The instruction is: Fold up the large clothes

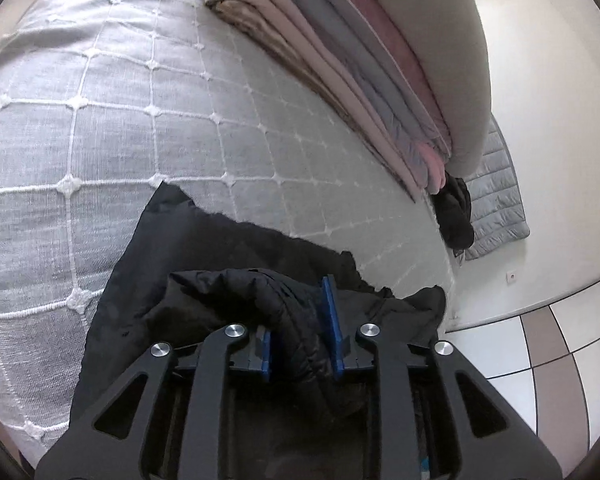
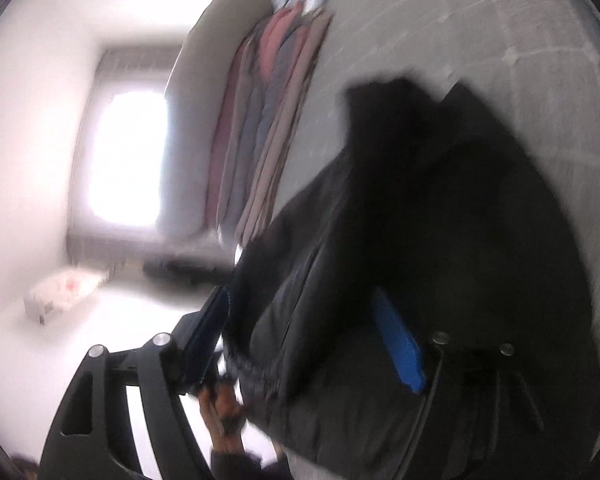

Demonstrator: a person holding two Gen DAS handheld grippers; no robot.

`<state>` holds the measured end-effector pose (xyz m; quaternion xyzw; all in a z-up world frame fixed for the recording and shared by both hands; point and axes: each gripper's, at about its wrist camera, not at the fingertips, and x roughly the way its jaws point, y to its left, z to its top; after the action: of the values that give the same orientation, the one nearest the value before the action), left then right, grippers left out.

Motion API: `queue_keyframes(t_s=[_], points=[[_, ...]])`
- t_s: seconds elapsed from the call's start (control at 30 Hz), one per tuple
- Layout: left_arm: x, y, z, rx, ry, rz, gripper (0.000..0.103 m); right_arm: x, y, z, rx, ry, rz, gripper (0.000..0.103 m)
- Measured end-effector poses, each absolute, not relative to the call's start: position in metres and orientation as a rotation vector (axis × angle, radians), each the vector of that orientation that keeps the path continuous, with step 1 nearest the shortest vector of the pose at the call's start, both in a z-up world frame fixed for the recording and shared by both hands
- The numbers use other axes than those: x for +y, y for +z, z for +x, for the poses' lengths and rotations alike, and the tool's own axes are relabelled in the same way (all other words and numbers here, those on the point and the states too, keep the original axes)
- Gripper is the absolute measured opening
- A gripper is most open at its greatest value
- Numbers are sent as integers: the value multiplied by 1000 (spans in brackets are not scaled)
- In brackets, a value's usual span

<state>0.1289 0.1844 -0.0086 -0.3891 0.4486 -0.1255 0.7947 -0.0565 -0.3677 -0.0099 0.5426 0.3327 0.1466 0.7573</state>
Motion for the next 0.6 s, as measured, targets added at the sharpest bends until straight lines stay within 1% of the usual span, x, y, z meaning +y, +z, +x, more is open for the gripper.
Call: queue_keyframes(t_s=[0.03, 0.07, 0.1, 0.13, 0.23, 0.33, 0.47, 0.57, 0.6], points=[[184, -9, 128, 965, -283, -851, 27, -355, -6, -57, 750, 349, 1162, 72], [186, -8, 128, 964, -299, -878, 40, -336, -4, -55, 790, 400, 1129, 73], [189, -8, 129, 955, -328, -931, 58, -323, -2, -52, 819, 429, 1103, 73], [194, -7, 129, 937, -347, -978, 62, -307, -1, -48, 857, 456, 1070, 73], [207, -1, 125, 887, -359, -1062, 67, -262, 2, -23, 945, 535, 979, 73], [216, 13, 115, 829, -342, -1054, 73, -242, 5, 9, 963, 555, 942, 73], [219, 26, 106, 798, -334, -1012, 75, -246, 12, 44, 912, 548, 967, 73], [216, 36, 102, 779, -321, -958, 75, -271, 7, 99, 833, 488, 1038, 73], [214, 39, 103, 780, -307, -933, 75, -276, 1, 89, 819, 466, 1051, 73]])
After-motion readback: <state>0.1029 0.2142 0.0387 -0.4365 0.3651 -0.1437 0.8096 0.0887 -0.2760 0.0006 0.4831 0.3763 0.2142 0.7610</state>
